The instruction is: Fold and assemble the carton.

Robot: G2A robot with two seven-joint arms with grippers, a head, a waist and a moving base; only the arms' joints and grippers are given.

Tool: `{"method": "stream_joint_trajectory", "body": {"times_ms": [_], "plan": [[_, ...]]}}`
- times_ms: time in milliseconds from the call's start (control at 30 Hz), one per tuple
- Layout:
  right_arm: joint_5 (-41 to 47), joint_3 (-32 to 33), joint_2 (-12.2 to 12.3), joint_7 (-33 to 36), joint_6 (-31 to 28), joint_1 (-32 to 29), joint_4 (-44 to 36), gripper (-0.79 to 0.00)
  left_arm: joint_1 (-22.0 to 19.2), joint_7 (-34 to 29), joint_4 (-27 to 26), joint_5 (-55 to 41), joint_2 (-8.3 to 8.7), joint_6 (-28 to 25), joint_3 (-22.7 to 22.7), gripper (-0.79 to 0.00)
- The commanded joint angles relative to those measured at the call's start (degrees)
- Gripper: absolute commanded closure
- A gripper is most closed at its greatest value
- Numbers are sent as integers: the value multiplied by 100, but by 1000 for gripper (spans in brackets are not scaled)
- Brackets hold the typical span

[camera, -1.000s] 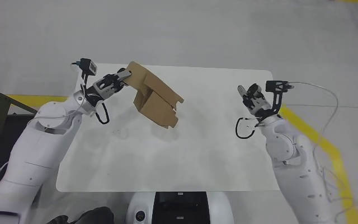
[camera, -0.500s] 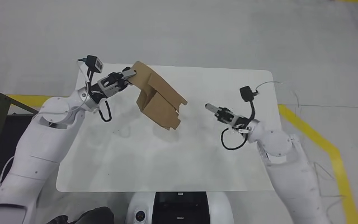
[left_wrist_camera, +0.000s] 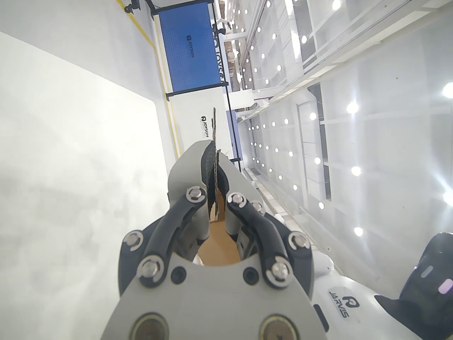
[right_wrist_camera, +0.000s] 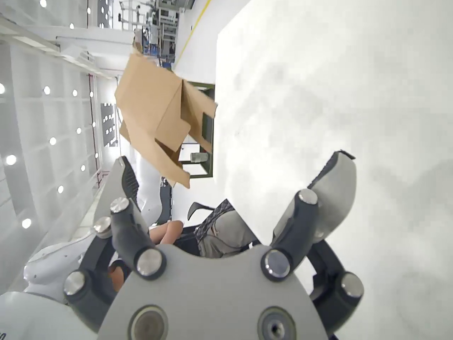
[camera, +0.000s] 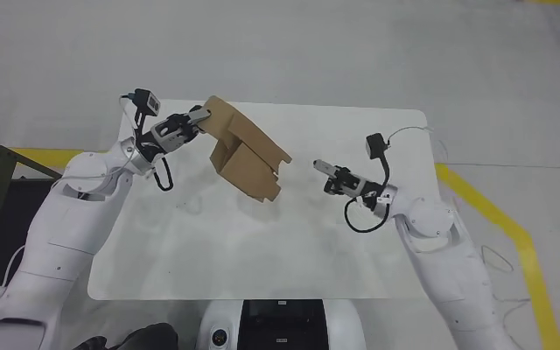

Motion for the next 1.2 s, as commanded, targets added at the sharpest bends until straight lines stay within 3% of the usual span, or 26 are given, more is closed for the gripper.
{"method": "stream_joint_trajectory", "body": {"times_ms": [0,533,700,867,1167], "plan": [[-95,130,19,-174,-48,-26,32,-785,35,26,1,13,-8,-7,-34,0],[-137,152,22,-255,-46,-41,30,-785,94,76,-1,33,-27,36,-80,0],[477,-85,-31,-111,-94,18,191,-785,110,296,-66,-199,-84,230,-68,0],[1033,-477,-119,-22,-227,173,510,-785,-187,-56,162,-568,-182,495,117,0],[2369,-807,-225,413,-784,94,605,-785,-859,-30,669,-308,-461,537,846,0]]}}
